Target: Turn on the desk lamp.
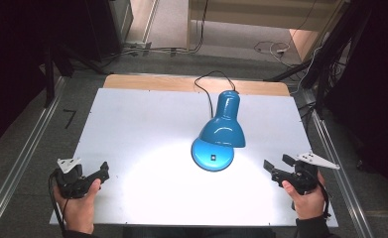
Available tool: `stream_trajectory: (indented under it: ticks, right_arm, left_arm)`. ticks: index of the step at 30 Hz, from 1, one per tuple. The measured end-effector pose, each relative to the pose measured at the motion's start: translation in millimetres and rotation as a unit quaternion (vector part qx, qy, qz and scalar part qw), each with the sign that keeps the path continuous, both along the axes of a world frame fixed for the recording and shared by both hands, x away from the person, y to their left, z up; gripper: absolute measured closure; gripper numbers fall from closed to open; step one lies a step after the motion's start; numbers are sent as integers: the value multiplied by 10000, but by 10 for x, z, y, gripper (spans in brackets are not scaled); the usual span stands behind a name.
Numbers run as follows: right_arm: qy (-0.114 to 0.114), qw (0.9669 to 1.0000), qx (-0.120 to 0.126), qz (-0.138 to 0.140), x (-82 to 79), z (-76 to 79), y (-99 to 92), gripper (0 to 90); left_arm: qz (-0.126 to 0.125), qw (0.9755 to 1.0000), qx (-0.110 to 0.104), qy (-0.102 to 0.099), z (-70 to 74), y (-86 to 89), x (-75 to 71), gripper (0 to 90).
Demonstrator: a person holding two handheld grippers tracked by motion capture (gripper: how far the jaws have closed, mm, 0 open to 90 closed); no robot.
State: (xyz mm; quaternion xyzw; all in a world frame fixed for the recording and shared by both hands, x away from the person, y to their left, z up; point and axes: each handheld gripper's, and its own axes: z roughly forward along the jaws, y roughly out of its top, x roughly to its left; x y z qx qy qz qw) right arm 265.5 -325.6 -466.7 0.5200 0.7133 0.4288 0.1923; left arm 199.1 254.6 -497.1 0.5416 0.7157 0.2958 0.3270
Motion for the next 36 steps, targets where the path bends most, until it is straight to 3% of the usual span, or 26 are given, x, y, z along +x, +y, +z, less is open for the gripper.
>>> stream_trajectory:
  ticks: [19, 36]
  right_arm:
    - [-28, 9986, 12, -522, -92, -13, -388, 163]
    - [-20, 9967, -95, -809, -165, -30, -589, 163]
  left_arm:
    - [-146, 9998, 74, 79, -5, 1, -34, 113]
    - [-109, 9999, 69, 88, -6, 90, -98, 113]
